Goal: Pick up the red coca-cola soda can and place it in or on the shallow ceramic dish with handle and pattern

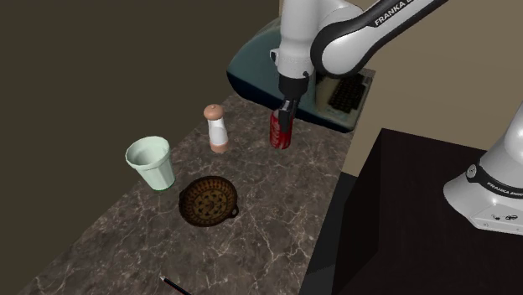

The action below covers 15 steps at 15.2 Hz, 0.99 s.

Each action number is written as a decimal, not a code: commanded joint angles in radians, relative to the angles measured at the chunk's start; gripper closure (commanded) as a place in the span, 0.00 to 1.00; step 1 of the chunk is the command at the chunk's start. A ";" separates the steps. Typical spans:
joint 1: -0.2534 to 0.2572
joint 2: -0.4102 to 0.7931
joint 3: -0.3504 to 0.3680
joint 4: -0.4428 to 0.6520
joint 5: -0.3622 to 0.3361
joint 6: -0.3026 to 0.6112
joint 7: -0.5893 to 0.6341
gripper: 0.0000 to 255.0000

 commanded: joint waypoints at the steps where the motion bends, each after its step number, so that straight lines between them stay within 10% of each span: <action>1: 0.025 0.029 0.014 0.055 -0.008 -0.027 0.044 1.00; 15: 0.209 0.384 0.062 0.648 -0.073 -0.271 0.282 1.00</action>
